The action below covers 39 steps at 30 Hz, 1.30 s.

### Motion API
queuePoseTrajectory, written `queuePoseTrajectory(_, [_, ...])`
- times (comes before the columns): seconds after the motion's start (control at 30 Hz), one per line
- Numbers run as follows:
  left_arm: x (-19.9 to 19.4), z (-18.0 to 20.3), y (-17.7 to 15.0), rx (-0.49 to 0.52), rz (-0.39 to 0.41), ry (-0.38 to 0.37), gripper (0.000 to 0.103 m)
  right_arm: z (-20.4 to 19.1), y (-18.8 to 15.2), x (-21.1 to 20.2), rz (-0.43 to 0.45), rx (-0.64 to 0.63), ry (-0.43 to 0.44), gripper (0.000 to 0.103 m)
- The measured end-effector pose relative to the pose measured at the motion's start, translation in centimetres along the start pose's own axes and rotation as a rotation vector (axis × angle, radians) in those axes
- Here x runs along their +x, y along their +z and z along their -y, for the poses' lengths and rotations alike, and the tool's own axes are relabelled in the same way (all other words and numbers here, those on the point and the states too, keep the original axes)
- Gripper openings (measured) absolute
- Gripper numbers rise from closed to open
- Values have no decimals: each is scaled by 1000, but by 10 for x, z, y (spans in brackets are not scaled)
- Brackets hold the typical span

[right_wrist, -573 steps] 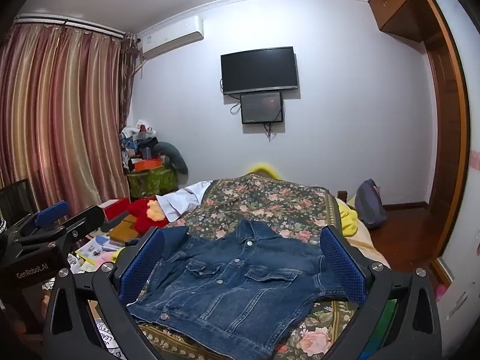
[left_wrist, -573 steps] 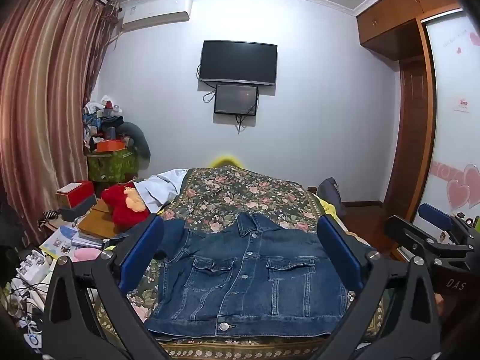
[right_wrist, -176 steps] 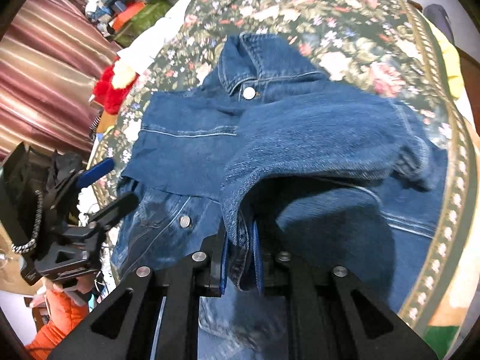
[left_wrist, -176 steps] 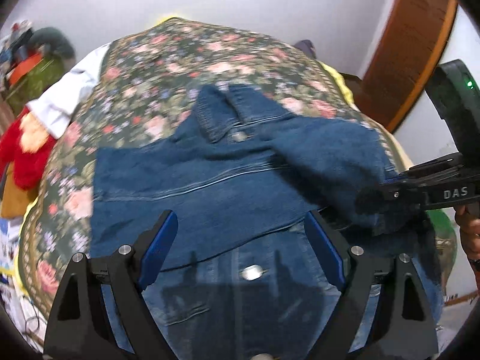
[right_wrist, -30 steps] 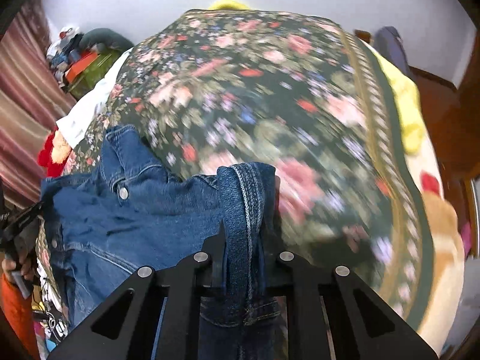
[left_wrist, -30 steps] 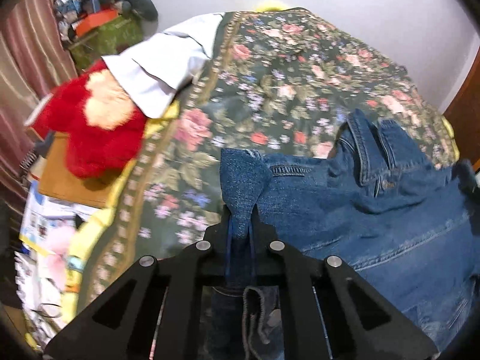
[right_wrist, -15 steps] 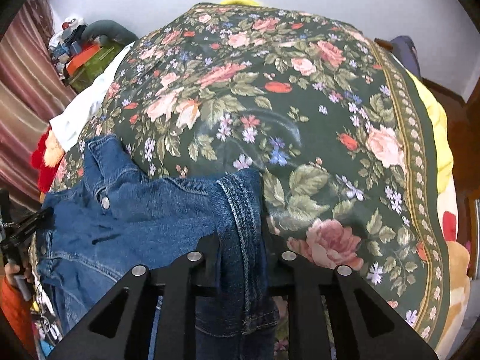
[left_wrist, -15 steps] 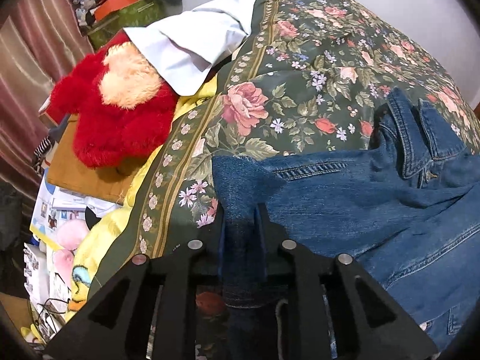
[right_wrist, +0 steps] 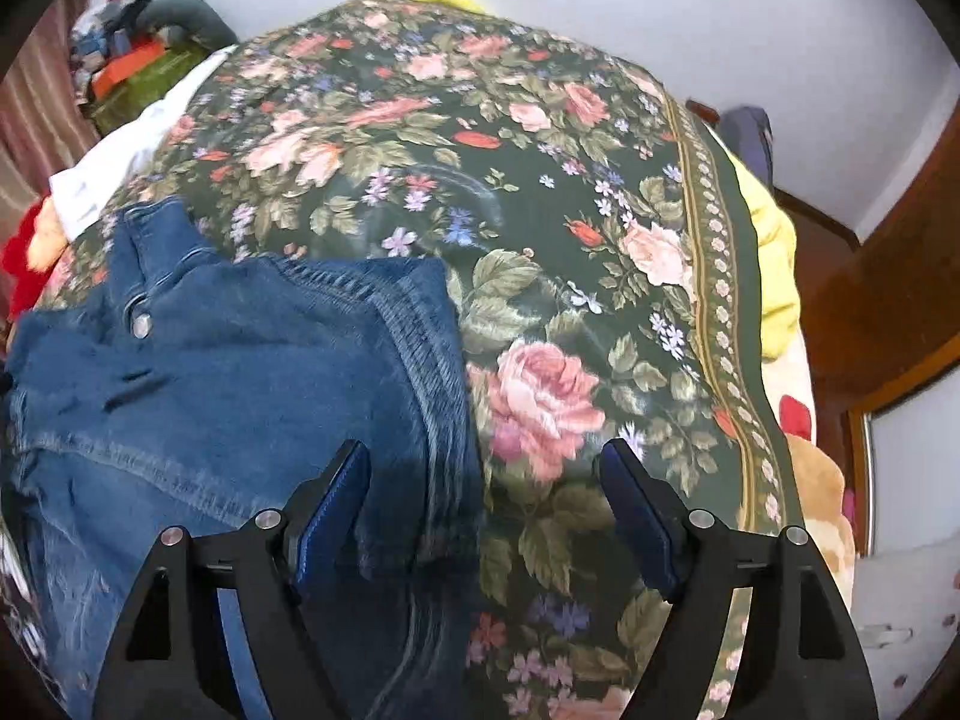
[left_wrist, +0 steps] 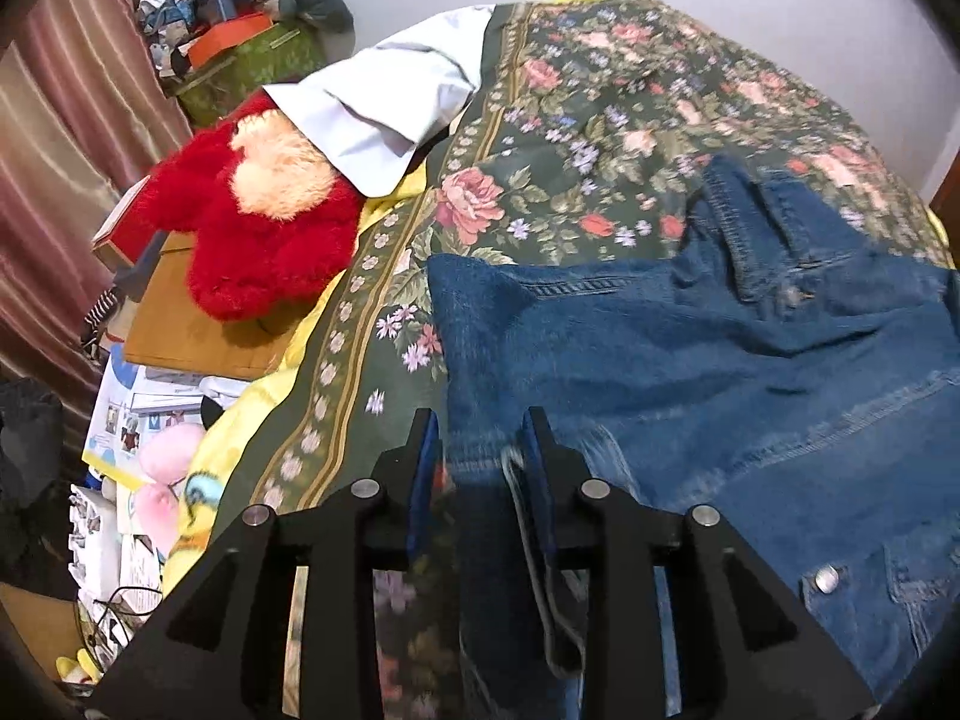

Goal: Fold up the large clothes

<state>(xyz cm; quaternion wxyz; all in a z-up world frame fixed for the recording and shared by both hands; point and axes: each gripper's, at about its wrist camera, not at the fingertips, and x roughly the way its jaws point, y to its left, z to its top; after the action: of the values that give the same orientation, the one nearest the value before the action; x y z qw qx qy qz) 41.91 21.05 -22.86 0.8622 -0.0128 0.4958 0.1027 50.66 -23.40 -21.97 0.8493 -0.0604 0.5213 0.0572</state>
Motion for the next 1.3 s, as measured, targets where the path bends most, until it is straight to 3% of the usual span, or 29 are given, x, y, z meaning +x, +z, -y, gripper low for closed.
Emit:
queuePoseTrajectory(0.17, [-47,8,-9,19,57,-25,31,8,-16,-40,2,79,155,77])
queuePoseTrajectory(0.47, [-154,30,-31,78,263,-71,48,-7,-43,-158,185,25,199,77])
queuePoseTrajectory(0.6, [-188,34,-46,73,326,-95,67,-16,-60,-202,252,-6,216,78])
queuePoseTrajectory(0.7, [-200,30,-59,43,336,-116,80,-20,-75,-221,265,3,252,88])
queuePoseTrajectory(0.93, [-180,9,-101,-4,228,-119,87,-22,-116,-219,186,44,305,92])
queuePoseTrajectory(1.17, [-105,-24,-172,-110,-43,-146,87,-13,-168,-171,-14,112,330,92])
queuePoseTrajectory(1.3, [-76,-33,-206,-172,-156,-189,87,-13,-194,-153,-88,132,351,92])
